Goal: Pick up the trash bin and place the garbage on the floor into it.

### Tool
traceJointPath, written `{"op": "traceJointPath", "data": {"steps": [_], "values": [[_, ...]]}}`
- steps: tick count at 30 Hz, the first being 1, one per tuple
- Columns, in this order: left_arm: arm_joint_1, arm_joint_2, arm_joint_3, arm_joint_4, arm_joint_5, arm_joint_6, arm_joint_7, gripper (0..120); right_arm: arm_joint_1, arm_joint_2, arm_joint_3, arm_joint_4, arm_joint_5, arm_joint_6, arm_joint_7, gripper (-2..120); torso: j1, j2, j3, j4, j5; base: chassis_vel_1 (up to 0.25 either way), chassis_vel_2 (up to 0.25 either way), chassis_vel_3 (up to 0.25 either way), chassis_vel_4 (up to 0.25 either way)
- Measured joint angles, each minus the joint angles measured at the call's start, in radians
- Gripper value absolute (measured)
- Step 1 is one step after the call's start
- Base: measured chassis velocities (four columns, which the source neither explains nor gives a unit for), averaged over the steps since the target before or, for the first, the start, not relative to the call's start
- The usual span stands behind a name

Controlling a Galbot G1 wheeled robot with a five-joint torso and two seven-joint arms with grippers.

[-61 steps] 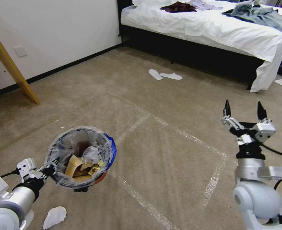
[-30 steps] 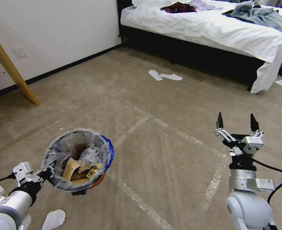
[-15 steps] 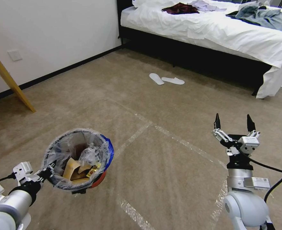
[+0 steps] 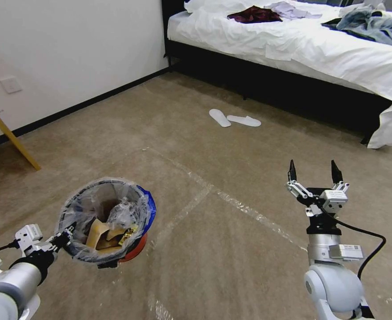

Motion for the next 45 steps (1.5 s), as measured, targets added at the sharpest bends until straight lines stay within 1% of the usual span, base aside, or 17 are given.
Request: {"op": "traceJointPath", "data": {"steps": [8, 11, 13, 17, 19, 24, 25, 26, 29, 30, 31, 33, 42, 45], "values": [[0.001, 0.001, -0.004, 0.003, -0.009, 0.001, -0.003, 1, 0.005, 0.001, -0.019, -0.014, -0.009, 0.003, -0.003, 100, 0.000, 0.000, 0.000, 0.0003, 0.0005, -0.163, 0.166, 0.164, -0.161], [0.002, 0.002, -0.006, 0.003, -0.012, 0.002, -0.005, 1, 0.008, 0.001, -0.023, -0.015, -0.010, 0.003, -0.005, 100, 0.000, 0.000, 0.000, 0.0002, -0.0003, -0.193, 0.184, 0.188, -0.166], [0.003, 0.003, -0.008, 0.002, -0.015, 0.002, -0.006, 1, 0.010, 0.001, -0.025, -0.016, -0.010, 0.003, -0.005, 100, 0.000, 0.000, 0.000, 0.0001, 0.0003, -0.193, 0.172, 0.169, -0.177], [0.002, 0.003, -0.007, 0.002, -0.015, 0.002, -0.006, 1, 0.010, 0.001, -0.025, -0.017, -0.010, 0.003, -0.005, 100, 0.000, 0.000, 0.000, 0.0000, 0.0000, -0.165, 0.167, 0.172, -0.159], [0.000, 0.002, -0.005, 0.002, -0.015, 0.002, -0.007, 1, 0.009, 0.001, -0.025, -0.020, -0.011, 0.003, -0.006, 100, 0.000, 0.000, 0.000, 0.0003, 0.0004, -0.157, 0.171, 0.181, -0.167], [-0.001, 0.002, -0.004, 0.002, -0.015, 0.002, -0.007, 1, 0.010, 0.002, -0.027, -0.023, -0.012, 0.003, -0.006, 100, 0.000, 0.000, 0.000, 0.0000, -0.0002, -0.178, 0.165, 0.177, -0.182], [-0.001, 0.002, -0.004, 0.002, -0.015, 0.002, -0.007, 1, 0.012, 0.002, -0.028, -0.026, -0.013, 0.003, -0.006, 100, 0.000, 0.000, 0.000, 0.0002, 0.0006, -0.169, 0.172, 0.177, -0.164], [-0.002, 0.002, -0.004, 0.002, -0.015, 0.002, -0.007, 1, 0.014, 0.003, -0.029, -0.030, -0.014, 0.004, -0.006, 100, 0.000, 0.000, 0.000, -0.0001, 0.0000, -0.184, 0.172, 0.180, -0.164], [-0.002, 0.002, -0.004, 0.002, -0.016, 0.002, -0.007, 1, 0.015, 0.003, -0.031, -0.032, -0.015, 0.004, -0.006, 100, 0.000, 0.000, 0.000, 0.0000, -0.0003, -0.167, 0.188, 0.182, -0.164], [-0.002, 0.002, -0.004, 0.003, -0.016, 0.003, -0.007, 1, 0.016, 0.003, -0.034, -0.036, -0.016, 0.005, -0.006, 100, 0.000, 0.000, 0.000, 0.0001, 0.0006, -0.159, 0.173, 0.178, -0.204], [-0.002, 0.002, -0.004, 0.003, -0.016, 0.003, -0.007, 1, 0.016, 0.003, -0.034, -0.036, -0.016, 0.005, -0.006, 100, 0.000, 0.000, 0.000, 0.0001, 0.0006, -0.159, 0.173, 0.178, -0.204], [-0.004, 0.003, -0.005, 0.006, -0.016, 0.002, -0.007, 1, 0.019, 0.005, -0.037, -0.042, -0.019, 0.006, -0.006, 100, 0.000, 0.000, 0.000, 0.0002, -0.0001, -0.182, 0.180, 0.183, -0.180], [-0.013, 0.005, -0.001, 0.016, -0.017, 0.002, -0.007, 1, 0.027, 0.008, -0.044, -0.059, -0.026, 0.009, -0.006, 100, 0.000, 0.000, 0.000, 0.0002, 0.0004, -0.168, 0.171, 0.172, -0.159], [-0.017, 0.007, 0.000, 0.019, -0.017, 0.002, -0.007, 1, 0.028, 0.008, -0.044, -0.063, -0.027, 0.010, -0.006, 100, 0.000, 0.000, 0.000, 0.0000, -0.0002, -0.163, 0.164, 0.171, -0.154]]}}
